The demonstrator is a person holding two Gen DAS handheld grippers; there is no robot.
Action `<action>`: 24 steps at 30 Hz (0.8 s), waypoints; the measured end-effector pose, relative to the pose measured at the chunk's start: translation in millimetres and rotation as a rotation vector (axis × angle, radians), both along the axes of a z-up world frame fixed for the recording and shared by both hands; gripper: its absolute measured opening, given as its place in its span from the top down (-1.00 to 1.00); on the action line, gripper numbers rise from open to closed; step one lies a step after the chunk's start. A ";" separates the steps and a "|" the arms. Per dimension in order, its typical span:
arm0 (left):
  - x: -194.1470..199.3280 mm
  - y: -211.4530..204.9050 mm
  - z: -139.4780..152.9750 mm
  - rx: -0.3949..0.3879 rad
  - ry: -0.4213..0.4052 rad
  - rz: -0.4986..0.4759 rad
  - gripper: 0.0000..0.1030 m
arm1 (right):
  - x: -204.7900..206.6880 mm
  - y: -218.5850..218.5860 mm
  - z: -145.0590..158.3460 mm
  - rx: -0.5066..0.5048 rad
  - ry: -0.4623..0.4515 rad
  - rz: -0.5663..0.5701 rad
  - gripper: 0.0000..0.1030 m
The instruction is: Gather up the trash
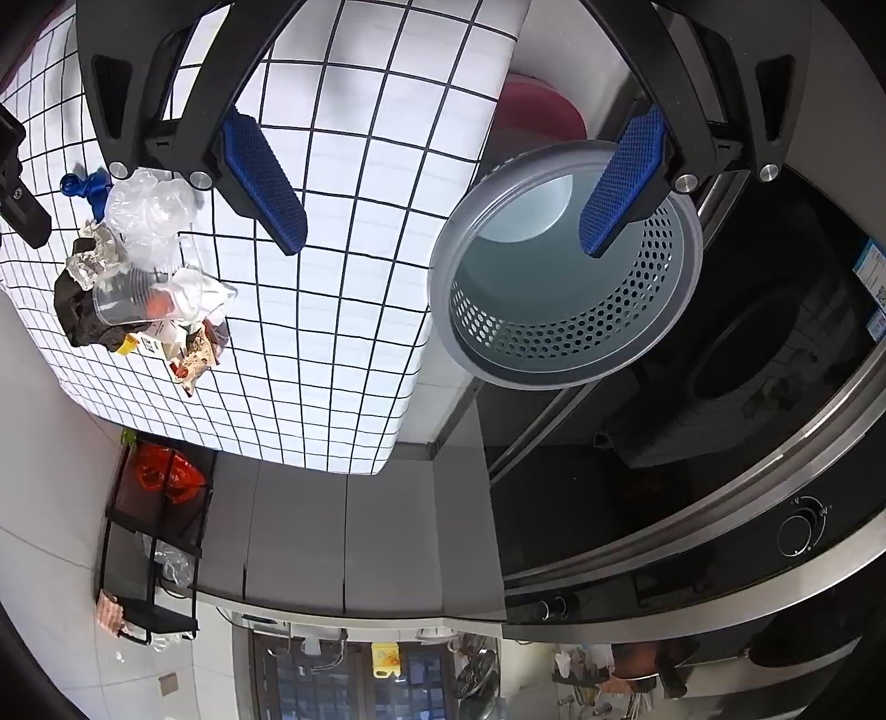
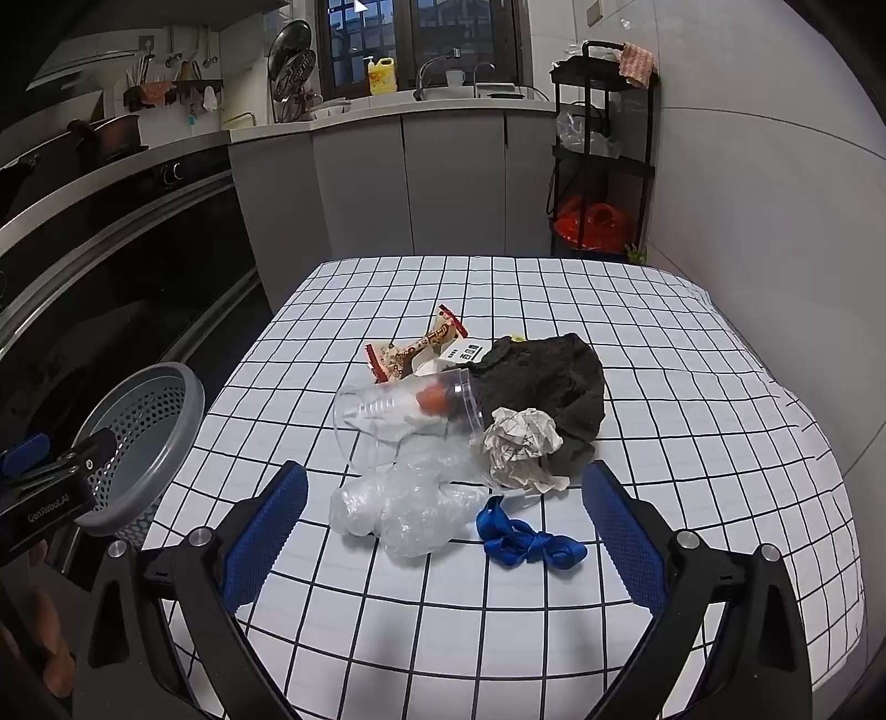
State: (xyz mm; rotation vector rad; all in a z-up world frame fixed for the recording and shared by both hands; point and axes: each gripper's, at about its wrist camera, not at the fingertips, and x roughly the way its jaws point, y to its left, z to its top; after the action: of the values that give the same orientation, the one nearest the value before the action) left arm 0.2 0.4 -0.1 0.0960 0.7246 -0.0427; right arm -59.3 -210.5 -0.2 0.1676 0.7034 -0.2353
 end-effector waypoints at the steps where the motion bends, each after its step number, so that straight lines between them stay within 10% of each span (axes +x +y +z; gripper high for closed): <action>1: 0.1 0.1 0.0 0.000 0.000 0.000 -0.88 | 0.1 0.1 0.0 0.002 0.001 0.001 -0.84; 24: -2.3 2.7 3.3 0.004 -0.023 -0.005 -0.88 | -0.5 0.7 0.2 0.002 -0.008 0.004 -0.84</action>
State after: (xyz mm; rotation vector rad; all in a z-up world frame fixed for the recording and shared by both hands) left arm -2.1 3.1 3.2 0.1017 0.7017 -0.0446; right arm -59.9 -209.8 0.0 0.1693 0.6959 -0.2297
